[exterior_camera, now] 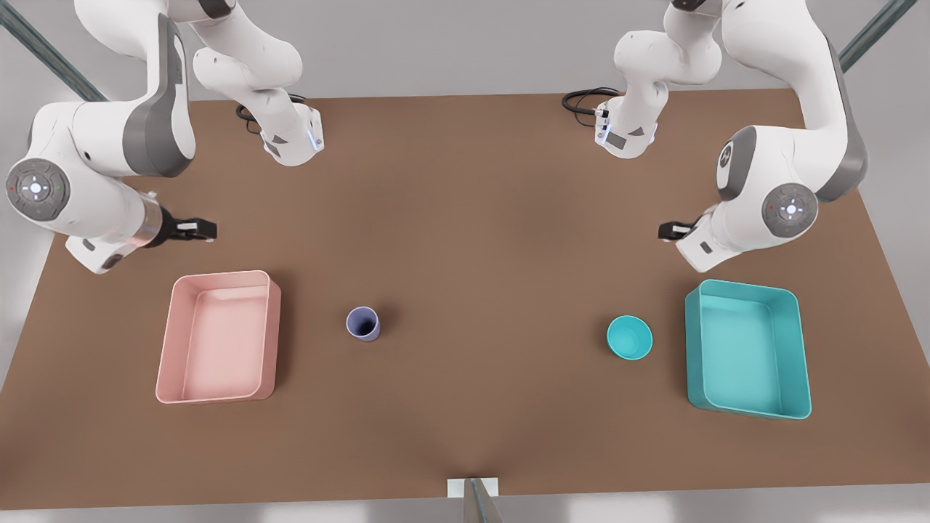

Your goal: Put the bowls and cups in different boxes

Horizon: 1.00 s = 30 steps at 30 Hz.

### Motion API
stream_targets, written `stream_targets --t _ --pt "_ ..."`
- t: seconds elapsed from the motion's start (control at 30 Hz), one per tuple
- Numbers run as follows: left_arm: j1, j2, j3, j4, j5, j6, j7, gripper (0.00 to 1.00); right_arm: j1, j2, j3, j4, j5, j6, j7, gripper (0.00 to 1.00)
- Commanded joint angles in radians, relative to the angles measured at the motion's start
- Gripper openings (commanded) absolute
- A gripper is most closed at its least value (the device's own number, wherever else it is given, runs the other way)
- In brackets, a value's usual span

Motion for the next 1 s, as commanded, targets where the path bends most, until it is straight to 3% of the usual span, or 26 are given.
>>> stream_targets --t 0.0,0.07,0.13,0.23,0.33,0.53,0.77,0.8,0.87,0.93,0.97 --pt "-0.001 -0.002 0.002 -0.001 -0.001 0.086 -0.017 1.00 0.001 -0.001 -0.001 0.000 0.000 0.095 -0.005 1.00" --pt "-0.033 0.040 0.004 0.000 0.002 0.125 -0.020 1.00 0.014 0.026 0.007 0.002 0.018 0.098 -0.002 1.00" --pt "-0.070 0.239 -0.001 0.013 0.030 0.363 -0.021 1.00 0.083 0.108 0.010 0.000 0.035 0.173 -0.002 1.00" --pt "-0.113 0.388 -0.002 0.004 0.098 0.661 -0.024 1.00 0.178 0.234 0.010 0.000 0.028 0.343 0.131 1.00" --pt "-0.125 0.431 -0.002 -0.067 0.102 0.804 -0.022 1.00 0.226 0.336 0.010 -0.020 0.034 0.533 0.222 1.00" --pt "-0.137 0.483 -0.002 -0.118 0.130 0.863 -0.022 1.00 0.247 0.479 0.010 -0.052 0.104 0.782 0.352 1.00" --pt "-0.139 0.544 -0.001 -0.168 0.165 0.857 -0.119 1.00 0.260 0.488 0.010 -0.105 0.124 0.854 0.366 1.00" --pt "-0.139 0.546 -0.001 -0.173 0.165 0.856 -0.131 0.96 0.261 0.487 0.010 -0.112 0.124 0.852 0.366 1.00" --pt "-0.139 0.544 -0.001 -0.174 0.165 0.851 -0.154 0.51 0.269 0.456 0.012 -0.158 0.126 0.851 0.366 1.00" --pt "-0.142 0.541 -0.001 -0.171 0.164 0.851 -0.206 0.34 0.275 0.433 0.012 -0.201 0.124 0.855 0.369 1.00" --pt "-0.142 0.540 -0.001 -0.171 0.160 0.850 -0.208 0.31 0.278 0.435 0.012 -0.204 0.124 0.859 0.369 1.00"
